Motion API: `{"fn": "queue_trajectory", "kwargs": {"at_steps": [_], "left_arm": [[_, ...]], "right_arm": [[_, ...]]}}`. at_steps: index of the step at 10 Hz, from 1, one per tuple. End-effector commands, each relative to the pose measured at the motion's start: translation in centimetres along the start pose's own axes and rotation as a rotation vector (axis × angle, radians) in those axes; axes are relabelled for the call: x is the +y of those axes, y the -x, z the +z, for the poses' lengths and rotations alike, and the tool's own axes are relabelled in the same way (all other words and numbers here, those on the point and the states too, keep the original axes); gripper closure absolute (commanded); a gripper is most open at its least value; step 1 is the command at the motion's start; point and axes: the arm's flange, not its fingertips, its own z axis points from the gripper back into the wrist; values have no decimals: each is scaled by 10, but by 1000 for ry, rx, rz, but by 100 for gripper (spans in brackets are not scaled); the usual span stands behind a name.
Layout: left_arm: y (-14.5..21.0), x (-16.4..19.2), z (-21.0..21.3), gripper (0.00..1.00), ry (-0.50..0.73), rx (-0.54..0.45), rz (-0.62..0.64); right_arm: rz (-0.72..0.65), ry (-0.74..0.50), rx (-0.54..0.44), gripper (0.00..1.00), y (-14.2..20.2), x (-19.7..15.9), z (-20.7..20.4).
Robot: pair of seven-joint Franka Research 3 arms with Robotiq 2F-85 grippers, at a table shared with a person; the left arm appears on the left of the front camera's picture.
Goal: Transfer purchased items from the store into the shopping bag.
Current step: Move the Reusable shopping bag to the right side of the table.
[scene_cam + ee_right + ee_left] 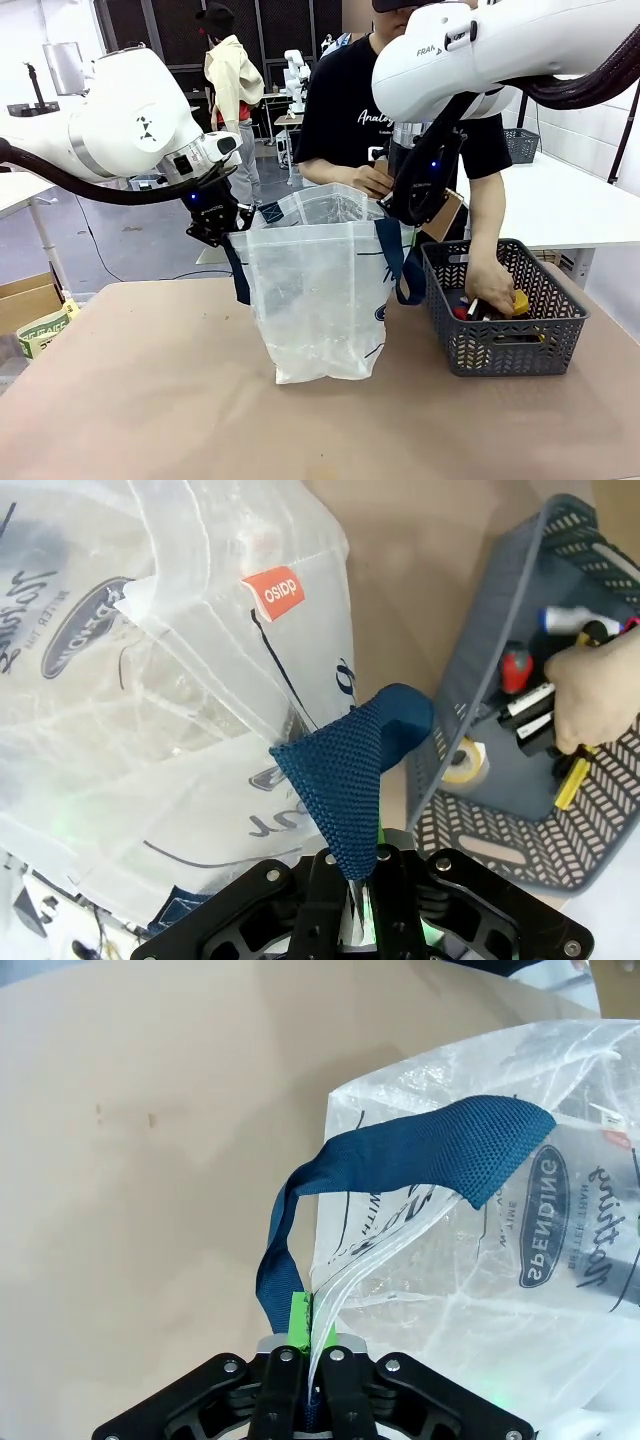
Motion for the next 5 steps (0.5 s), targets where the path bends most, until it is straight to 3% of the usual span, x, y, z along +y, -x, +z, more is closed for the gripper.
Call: {"fn": "queue_trajectory", "kwargs": {"at_steps": [1,5], "left_arm": [[-3,3,3,100,-12,17,-35],[-7,9,4,100,-35,35,-42]], "right_arm": [[29,11,-11,100,-4,-7,-5],[-5,15,23,100,-4,-9,-3]]}}
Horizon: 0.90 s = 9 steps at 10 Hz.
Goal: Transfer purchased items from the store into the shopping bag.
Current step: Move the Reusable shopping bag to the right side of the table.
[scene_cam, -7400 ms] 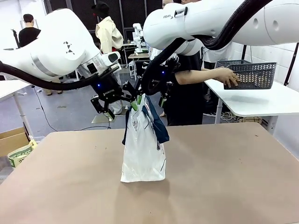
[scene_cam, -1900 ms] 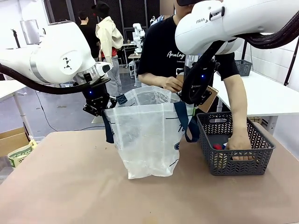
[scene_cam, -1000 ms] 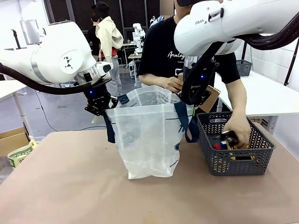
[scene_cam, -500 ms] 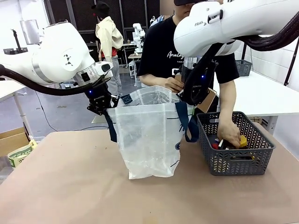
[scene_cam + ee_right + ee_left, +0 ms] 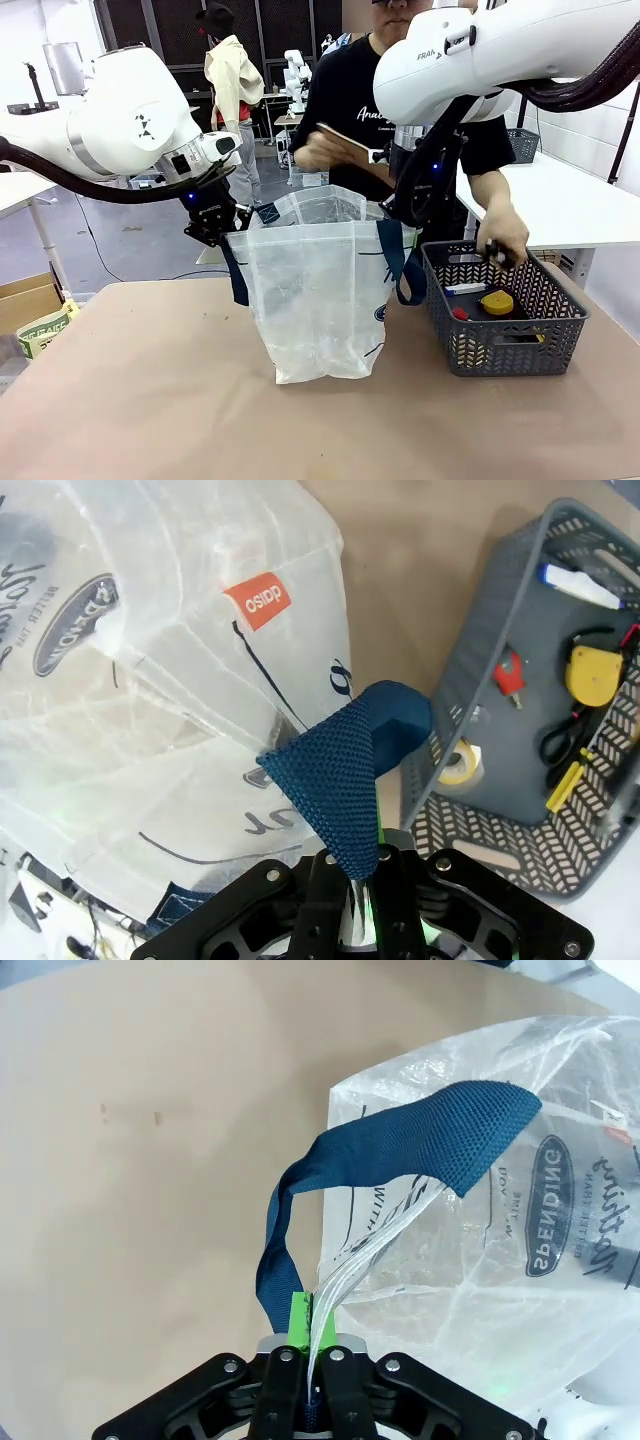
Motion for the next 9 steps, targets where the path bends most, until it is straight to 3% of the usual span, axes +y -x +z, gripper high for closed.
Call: {"fn": "queue_trajectory", "kwargs": {"at_steps": [1,9], "left_arm": [[-8,7,4,100,-35,28,-44],[-15,11,3,100,-45,45,-76]], "right_arm": [[-24,23,31,100,-1,-5,3],[-21,34,49,100,-1,-5,2]]}}
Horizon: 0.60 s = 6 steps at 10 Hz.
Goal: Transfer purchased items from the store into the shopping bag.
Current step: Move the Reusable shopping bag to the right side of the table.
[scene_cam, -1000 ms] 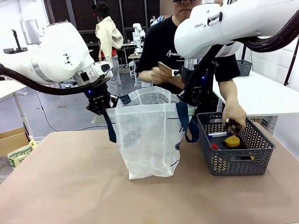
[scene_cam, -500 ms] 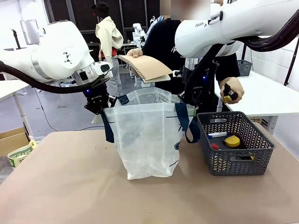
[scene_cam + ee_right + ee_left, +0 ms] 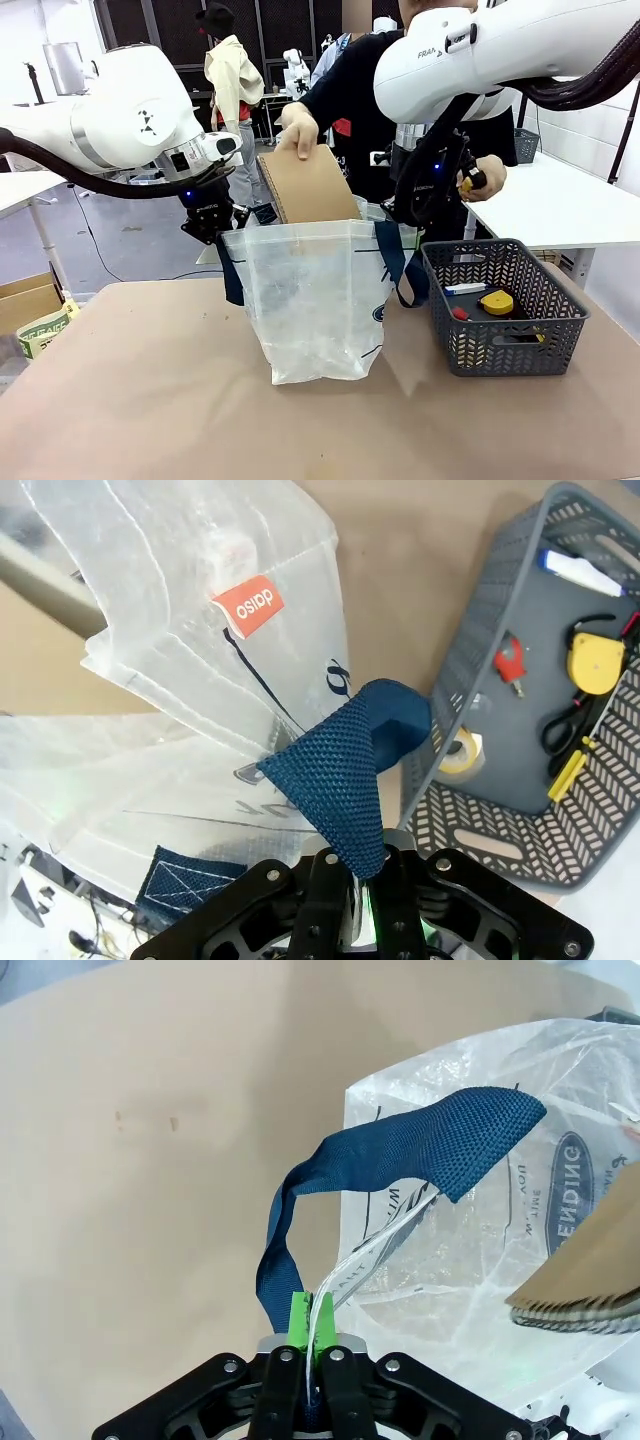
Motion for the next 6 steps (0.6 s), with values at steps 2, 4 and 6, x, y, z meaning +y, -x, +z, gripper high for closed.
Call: {"fn": "queue_trajectory", "kwargs": {"at_steps": [2,4,6], "left_arm": [[0,0,0,100,0,-1,0],[0,0,0,100,0,-1,0],[0,0,0,100,0,-1,0]], "right_arm": [[0,0,0,100,0,0,0],[0,0,0,100,0,0,0],[0,0,0,100,0,0,0]]}}
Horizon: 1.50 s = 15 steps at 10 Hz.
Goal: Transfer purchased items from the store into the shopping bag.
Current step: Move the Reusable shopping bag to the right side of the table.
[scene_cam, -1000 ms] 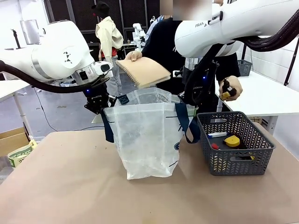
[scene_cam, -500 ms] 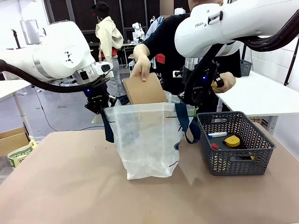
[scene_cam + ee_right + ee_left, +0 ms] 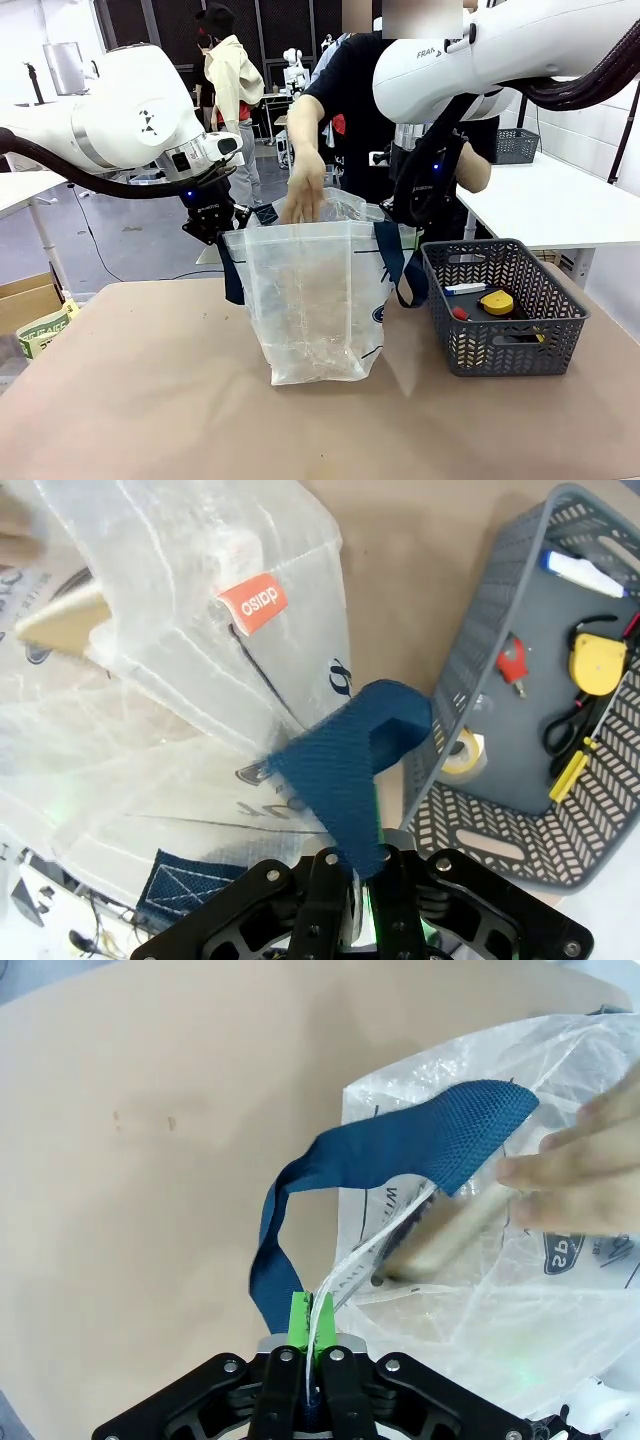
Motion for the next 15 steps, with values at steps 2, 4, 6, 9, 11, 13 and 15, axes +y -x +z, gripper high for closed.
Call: {"fn": "queue_trajectory", "kwargs": {"at_steps": [2,4,6,9,11,13,15], "left_arm": [[-1,2,0,100,-1,-1,3],[-1,2,0,100,-1,-1,3],[-1,2,0,100,-1,-1,3],[-1,2,0,100,-1,-1,3],[-1,2,0,100,-1,-1,3],[-1,2,0,100,-1,-1,3],[-1,2,0,100,-1,-1,3]], "right_arm": [[-3,2,1,100,0,-2,0],[-3,2,1,100,0,-2,0],[-3,2,1,100,0,-2,0],[-3,2,1,100,0,-2,0],[-3,2,1,100,0,-2,0],[-3,2,1,100,0,-2,0],[-3,2,1,100,0,-2,0]]}}
